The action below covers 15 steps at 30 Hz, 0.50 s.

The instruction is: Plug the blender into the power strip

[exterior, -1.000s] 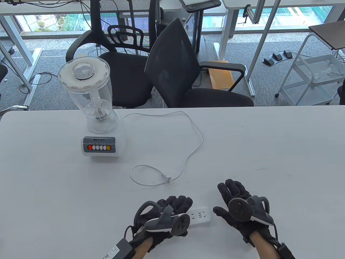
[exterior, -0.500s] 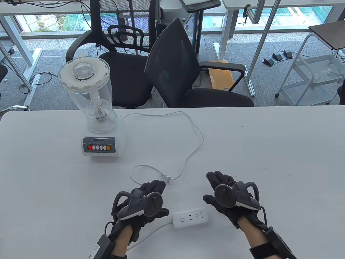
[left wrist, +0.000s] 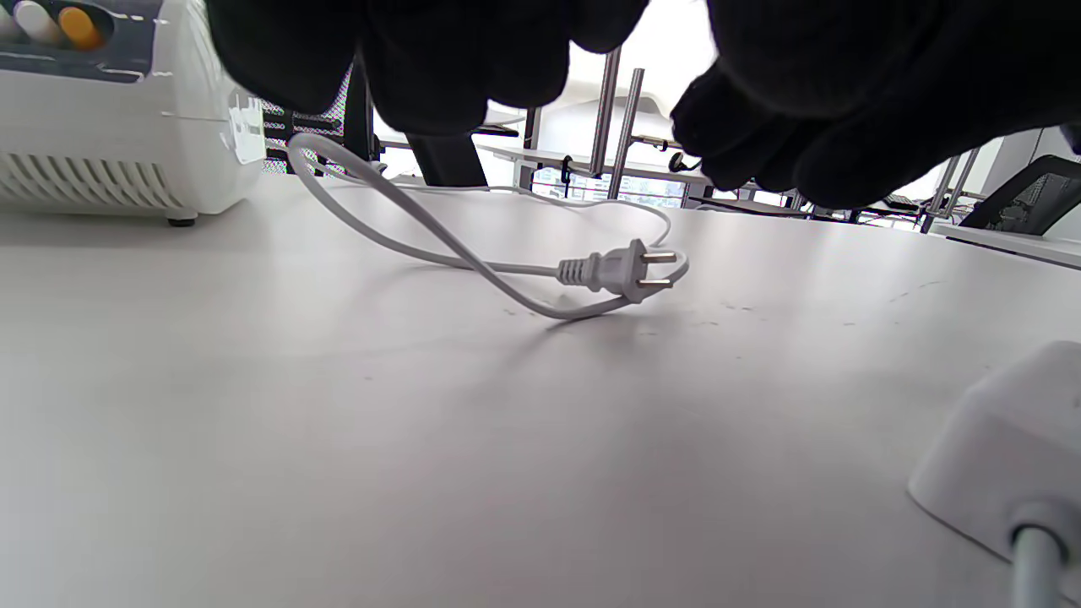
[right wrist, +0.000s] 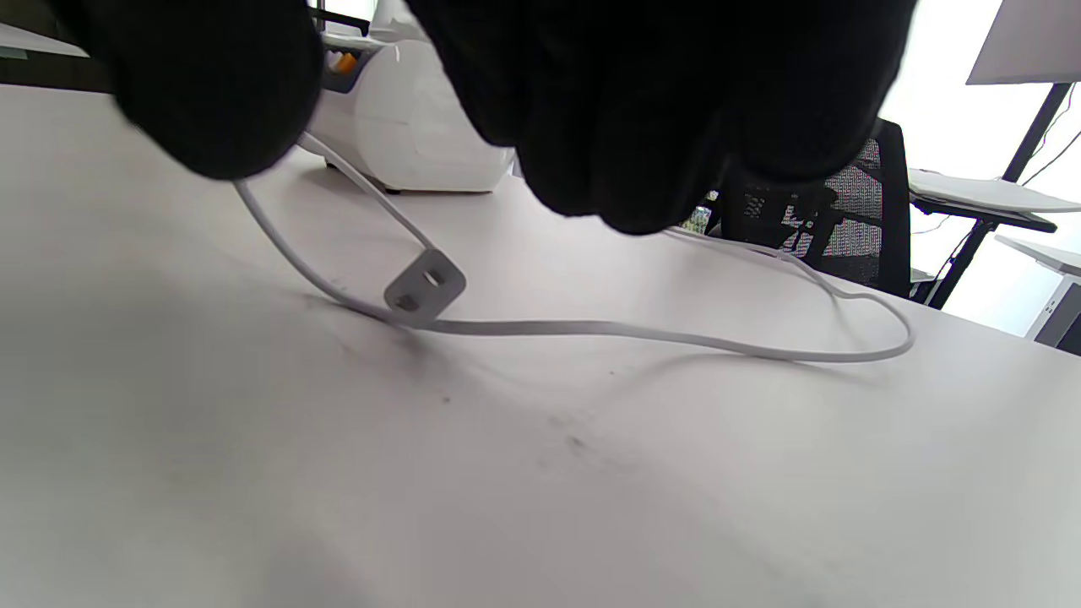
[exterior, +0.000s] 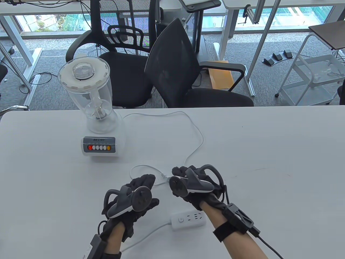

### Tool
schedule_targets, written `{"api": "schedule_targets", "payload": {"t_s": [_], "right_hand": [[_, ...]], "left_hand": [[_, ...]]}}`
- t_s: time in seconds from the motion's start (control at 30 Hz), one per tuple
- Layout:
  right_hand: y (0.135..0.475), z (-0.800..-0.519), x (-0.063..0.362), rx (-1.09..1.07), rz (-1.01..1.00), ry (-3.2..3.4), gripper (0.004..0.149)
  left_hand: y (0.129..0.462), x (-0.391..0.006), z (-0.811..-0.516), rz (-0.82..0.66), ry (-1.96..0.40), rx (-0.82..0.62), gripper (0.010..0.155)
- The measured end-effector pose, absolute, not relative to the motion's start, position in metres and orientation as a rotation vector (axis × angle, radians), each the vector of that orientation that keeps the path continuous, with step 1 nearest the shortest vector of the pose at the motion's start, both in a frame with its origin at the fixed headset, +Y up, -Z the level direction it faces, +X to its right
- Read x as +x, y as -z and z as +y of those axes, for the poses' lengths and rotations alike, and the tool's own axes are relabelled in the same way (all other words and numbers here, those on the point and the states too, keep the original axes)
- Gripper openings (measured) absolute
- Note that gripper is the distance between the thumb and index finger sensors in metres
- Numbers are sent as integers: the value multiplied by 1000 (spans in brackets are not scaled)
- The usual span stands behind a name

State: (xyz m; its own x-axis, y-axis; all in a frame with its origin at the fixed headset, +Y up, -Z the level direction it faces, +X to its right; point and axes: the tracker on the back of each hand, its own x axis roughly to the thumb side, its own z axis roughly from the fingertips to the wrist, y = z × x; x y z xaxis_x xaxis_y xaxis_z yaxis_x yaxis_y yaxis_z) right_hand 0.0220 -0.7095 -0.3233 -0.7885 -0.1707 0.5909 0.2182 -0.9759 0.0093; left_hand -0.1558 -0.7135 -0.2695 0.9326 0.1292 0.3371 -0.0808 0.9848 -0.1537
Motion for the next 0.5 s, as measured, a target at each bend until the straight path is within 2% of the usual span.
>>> {"api": "schedule_targets", "payload": {"t_s": [0.1,0.23,0.5], "right_hand": [[326,-713,0,-934,-134,2730,82],[332,-721,-22,-956,-113,2661,80],[346,-740,-48,-915,-152,2634,75]], "left_hand": [[272,-163,-713,-322,-101,-143,74],[274,-172,-712,-285,-100,-142,69],[278,-183,-713,-240,-117,-140,67]]}}
